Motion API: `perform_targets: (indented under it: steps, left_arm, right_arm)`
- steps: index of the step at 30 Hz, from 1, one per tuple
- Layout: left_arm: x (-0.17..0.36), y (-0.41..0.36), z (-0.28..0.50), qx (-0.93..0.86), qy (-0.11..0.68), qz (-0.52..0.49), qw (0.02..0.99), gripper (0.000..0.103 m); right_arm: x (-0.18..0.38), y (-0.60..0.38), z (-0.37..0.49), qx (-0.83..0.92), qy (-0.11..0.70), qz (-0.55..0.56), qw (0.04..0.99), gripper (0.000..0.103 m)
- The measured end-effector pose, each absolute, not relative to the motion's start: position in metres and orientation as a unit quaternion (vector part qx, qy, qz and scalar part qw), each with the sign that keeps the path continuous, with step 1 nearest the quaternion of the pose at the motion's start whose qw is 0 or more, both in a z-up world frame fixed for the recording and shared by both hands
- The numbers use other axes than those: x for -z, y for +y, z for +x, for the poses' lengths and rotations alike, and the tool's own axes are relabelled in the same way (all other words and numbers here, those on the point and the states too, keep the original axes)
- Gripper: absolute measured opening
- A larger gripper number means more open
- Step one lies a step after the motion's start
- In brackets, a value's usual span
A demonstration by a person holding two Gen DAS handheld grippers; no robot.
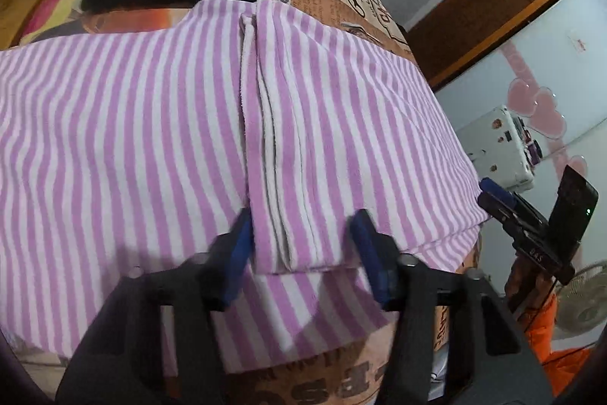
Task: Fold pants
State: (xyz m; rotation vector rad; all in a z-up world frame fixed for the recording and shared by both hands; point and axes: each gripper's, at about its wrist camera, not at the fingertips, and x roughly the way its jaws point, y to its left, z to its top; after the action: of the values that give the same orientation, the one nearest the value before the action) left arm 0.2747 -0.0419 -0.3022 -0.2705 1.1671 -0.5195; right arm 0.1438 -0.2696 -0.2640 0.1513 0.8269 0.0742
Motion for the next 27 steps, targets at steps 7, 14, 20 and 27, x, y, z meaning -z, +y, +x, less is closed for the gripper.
perform_targets:
  steps: [7, 14, 20, 27]
  left_arm:
    - [0.291, -0.040, 0.258, 0.212, 0.531, -0.140, 0.808, 0.012]
    - [0.272, -0.030, 0.235, 0.210, 0.511, -0.119, 0.825, 0.011]
    - [0.280, -0.023, 0.235, 0.191, 0.525, -0.087, 0.825, 0.011]
    - [0.270, 0.019, 0.218, 0.121, 0.495, -0.063, 0.858, 0.016]
  right_arm:
    - [0.273, -0.270, 0.141, -0.044, 0.399, 0.074, 0.913, 0.049]
    - [0.275, -0.271, 0.138, -0.047, 0.396, 0.075, 0.914, 0.049]
    - [0.266, -0.269, 0.137, -0.036, 0.406, 0.071, 0.910, 0.049]
    - [0.247, -0.254, 0.144, -0.045, 0.385, 0.065, 0.920, 0.049]
